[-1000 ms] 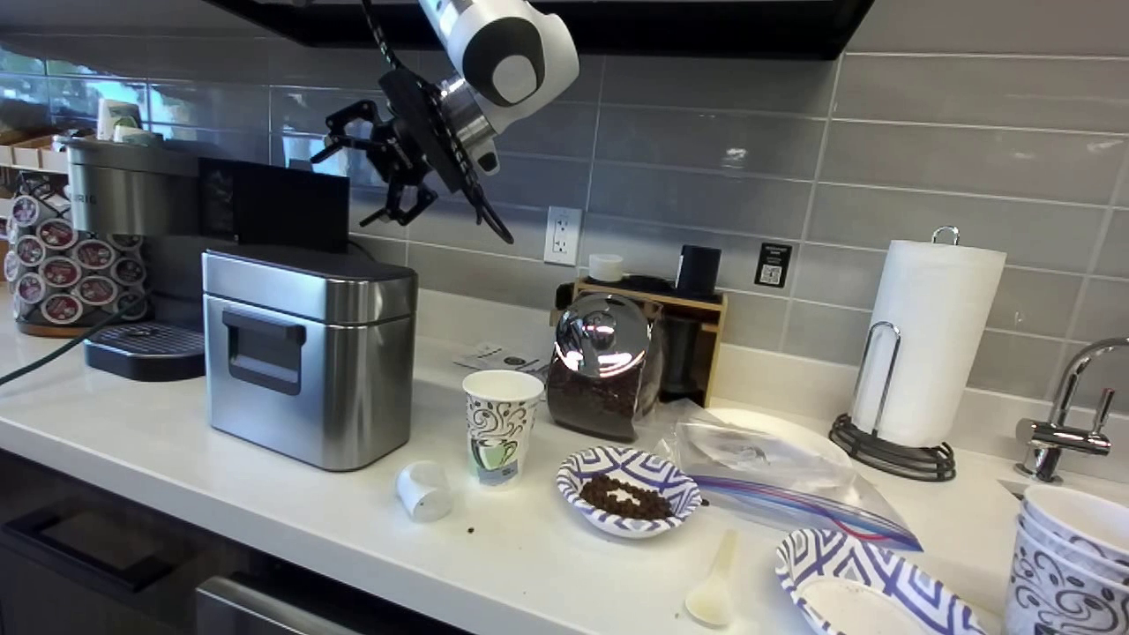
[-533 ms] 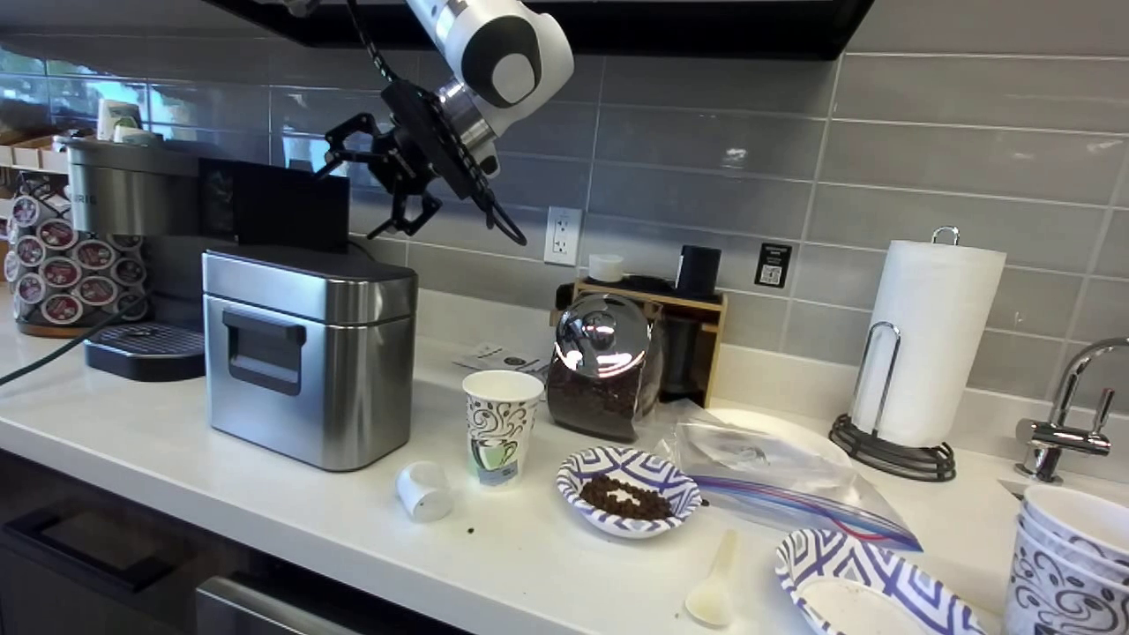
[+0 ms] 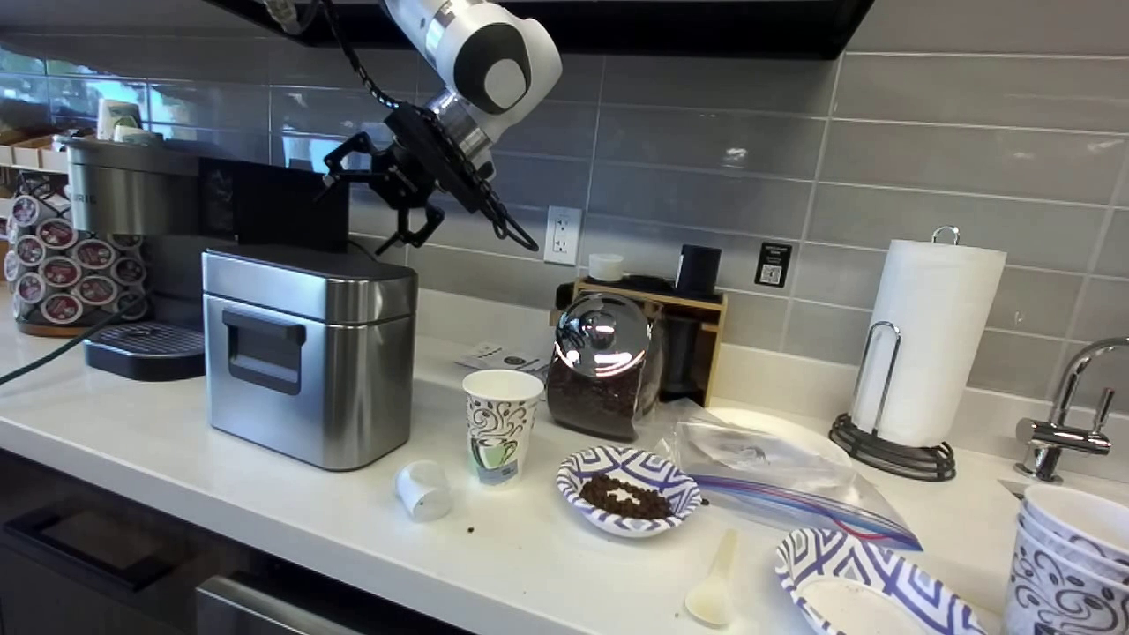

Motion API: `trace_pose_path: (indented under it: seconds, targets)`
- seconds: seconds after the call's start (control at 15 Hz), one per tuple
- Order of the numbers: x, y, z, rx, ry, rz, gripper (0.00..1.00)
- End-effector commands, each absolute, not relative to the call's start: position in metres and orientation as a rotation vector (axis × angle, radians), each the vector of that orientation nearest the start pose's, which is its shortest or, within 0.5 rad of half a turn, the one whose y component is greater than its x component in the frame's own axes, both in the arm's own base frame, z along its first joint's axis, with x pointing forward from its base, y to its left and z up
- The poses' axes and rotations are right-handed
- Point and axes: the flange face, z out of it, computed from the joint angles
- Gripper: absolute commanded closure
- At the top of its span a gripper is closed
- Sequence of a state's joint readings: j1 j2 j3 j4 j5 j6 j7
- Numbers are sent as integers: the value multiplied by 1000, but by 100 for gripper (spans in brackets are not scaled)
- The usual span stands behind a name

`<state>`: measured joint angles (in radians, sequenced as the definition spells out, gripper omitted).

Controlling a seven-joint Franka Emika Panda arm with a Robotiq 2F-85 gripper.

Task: Open the lid on the bin

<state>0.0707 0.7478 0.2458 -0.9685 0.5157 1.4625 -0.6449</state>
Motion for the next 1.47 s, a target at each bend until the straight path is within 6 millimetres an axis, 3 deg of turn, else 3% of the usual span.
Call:
trace_pose_path:
  seconds: [0.0, 1.4]
  targets:
    - [694, 222, 434, -2170, -1094, 148, 0]
    - [681, 218, 423, -2123, -1006, 325, 0]
